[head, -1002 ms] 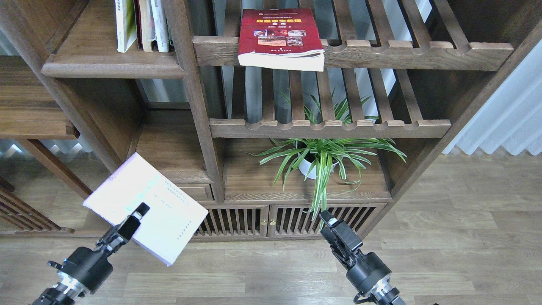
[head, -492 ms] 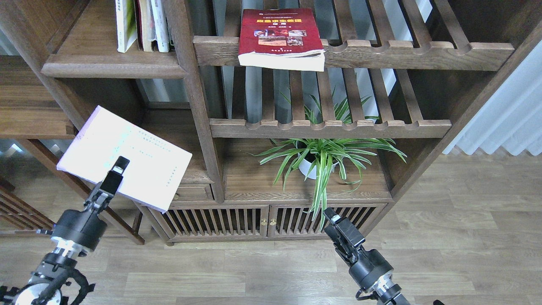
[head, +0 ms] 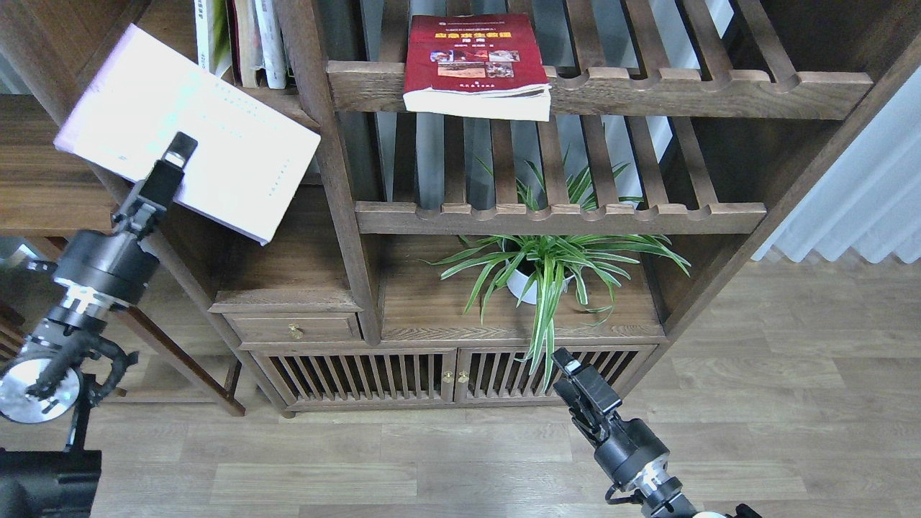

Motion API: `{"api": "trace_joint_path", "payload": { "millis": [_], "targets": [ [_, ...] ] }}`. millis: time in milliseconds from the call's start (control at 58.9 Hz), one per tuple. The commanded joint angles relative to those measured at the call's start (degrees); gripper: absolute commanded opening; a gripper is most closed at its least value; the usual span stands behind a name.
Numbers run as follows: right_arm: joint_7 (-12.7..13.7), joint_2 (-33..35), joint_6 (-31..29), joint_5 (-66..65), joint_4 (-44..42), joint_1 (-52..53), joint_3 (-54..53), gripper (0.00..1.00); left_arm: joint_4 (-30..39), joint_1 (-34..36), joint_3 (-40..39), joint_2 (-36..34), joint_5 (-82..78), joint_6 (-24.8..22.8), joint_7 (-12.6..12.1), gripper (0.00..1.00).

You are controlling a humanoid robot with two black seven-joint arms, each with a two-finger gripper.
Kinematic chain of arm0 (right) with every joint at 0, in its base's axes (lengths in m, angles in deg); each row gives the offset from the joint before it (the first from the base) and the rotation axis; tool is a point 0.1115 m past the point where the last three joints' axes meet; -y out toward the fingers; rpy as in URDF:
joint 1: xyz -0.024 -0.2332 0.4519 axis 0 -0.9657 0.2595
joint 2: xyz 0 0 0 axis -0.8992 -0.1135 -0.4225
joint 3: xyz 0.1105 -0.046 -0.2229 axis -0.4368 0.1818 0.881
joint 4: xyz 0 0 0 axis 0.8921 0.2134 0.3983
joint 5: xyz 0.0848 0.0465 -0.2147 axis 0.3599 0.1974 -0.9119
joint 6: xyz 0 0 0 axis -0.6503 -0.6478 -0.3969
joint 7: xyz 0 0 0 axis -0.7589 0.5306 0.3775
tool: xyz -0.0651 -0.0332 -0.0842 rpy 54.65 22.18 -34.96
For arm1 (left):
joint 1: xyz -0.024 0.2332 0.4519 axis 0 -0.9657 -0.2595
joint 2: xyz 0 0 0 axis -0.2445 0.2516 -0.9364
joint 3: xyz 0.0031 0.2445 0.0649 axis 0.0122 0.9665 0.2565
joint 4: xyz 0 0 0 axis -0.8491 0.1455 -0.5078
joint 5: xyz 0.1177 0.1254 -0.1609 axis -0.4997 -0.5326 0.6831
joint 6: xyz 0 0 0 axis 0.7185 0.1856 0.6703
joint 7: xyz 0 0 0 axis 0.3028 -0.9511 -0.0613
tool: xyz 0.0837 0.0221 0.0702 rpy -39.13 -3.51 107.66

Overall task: Organize books on shelf
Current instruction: 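Lift the white book with the left gripper up to the upper shelf, then push the white book onto the upper shelf with the left gripper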

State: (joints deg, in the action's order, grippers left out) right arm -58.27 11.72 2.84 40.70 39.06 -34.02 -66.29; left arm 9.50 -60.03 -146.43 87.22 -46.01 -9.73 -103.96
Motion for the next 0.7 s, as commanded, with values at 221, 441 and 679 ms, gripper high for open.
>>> {"api": "trace_joint_path", "payload": {
  "millis": [221,441,679],
  "targets": [
    [0.00,-0.07,-0.01,0.04,-0.09,0.79,0.00,0.98,-0.09,7.81,-5.12,-7.25,-0.64,-0.01,-6.27,0.01],
    [0.00,-0.16,-0.01,0.04,-0.09,1.14,0.00,0.98,-0.26,14.32,-5.38,-12.27,-1.08,-0.01,-10.98,0.01],
    [0.00,-0.16,-0.01,0.13,-0.09,1.58,0.00,0.98,-1.40,20.12,-4.50,-14.29,-1.17,-0.01,-10.98,0.01]
  ]
}}
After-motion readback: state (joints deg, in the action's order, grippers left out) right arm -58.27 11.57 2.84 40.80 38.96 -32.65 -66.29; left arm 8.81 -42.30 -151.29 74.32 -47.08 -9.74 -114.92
